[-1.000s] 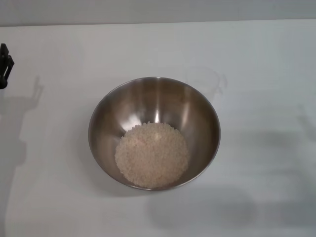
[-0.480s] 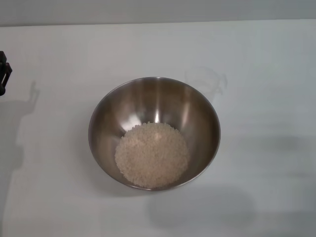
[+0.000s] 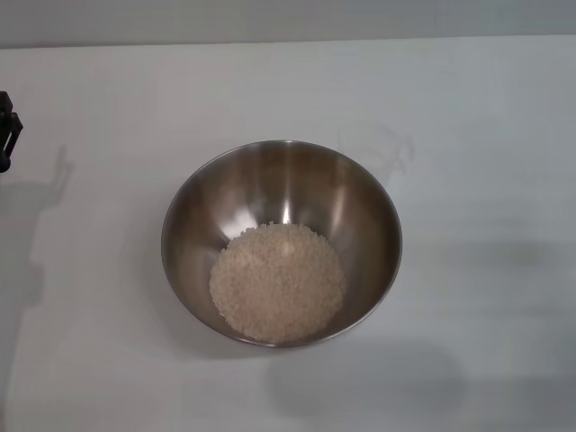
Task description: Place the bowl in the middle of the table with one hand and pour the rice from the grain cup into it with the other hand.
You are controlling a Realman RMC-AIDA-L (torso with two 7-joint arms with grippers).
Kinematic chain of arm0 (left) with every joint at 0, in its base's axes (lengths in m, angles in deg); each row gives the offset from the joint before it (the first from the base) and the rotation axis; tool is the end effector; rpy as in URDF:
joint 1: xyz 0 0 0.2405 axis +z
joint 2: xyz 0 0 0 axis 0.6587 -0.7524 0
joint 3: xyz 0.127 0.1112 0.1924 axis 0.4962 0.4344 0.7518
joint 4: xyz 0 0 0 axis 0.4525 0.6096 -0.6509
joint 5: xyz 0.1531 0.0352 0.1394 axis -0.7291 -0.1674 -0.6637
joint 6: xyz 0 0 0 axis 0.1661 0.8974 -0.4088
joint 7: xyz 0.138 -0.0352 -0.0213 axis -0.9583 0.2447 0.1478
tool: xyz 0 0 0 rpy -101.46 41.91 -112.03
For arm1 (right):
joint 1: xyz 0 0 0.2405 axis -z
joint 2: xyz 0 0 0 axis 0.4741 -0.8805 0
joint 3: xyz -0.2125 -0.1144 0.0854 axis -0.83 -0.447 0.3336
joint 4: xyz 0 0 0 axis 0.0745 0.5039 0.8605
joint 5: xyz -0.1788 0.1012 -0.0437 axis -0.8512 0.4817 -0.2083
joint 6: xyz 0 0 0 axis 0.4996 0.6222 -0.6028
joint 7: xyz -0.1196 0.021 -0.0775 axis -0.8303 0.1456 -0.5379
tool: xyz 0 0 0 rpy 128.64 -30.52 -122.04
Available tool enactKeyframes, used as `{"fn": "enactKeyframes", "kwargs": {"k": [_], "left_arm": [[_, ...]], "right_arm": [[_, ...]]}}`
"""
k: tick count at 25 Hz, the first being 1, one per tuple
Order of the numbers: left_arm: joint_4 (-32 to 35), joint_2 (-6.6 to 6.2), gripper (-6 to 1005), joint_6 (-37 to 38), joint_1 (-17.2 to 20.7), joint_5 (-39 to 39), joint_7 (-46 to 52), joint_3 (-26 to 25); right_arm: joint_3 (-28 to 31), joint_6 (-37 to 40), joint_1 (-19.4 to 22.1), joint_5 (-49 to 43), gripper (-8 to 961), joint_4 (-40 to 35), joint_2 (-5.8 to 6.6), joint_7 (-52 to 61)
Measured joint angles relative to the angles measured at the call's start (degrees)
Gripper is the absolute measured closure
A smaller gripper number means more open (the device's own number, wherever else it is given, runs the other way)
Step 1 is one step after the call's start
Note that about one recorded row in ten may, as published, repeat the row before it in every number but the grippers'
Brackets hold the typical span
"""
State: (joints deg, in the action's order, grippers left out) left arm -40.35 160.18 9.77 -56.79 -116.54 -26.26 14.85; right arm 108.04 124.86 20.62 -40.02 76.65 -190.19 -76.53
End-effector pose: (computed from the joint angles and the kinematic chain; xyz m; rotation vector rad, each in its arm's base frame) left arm -0.3424 0.3076 0.0051 -1.4695 -0.4501 -0.5891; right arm 0.3480 0.2130 0.0299 -1.2532 0.3297 0.8314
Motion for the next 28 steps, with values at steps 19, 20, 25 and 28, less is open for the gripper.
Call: {"fn": "enactKeyframes", "kwargs": {"k": [19, 20, 25, 28], "left_arm": [[0.10, -0.24, 184, 0.20, -0.06, 0.08, -0.05, -0.28], [0.15, -0.22, 184, 0.21, -0.06, 0.09, -0.05, -0.34], [0.16, -0.09, 184, 0.32, 0.19, 0.10, -0.02, -0.80], [0.16, -0.09, 184, 0.37, 0.25, 0.10, -0.01, -0.74]], "right_arm": [[0.05, 0.04, -0.36, 1.40, 187, -0.04, 0.06, 0.17], [0.05, 0.17, -0.37, 1.43, 187, -0.05, 0.06, 0.17], [0.05, 0.36, -0.48, 1.45, 186, -0.15, 0.22, 0.17], [-0.06, -0.04, -0.57, 1.45, 186, -0.17, 0.22, 0.18]]}}
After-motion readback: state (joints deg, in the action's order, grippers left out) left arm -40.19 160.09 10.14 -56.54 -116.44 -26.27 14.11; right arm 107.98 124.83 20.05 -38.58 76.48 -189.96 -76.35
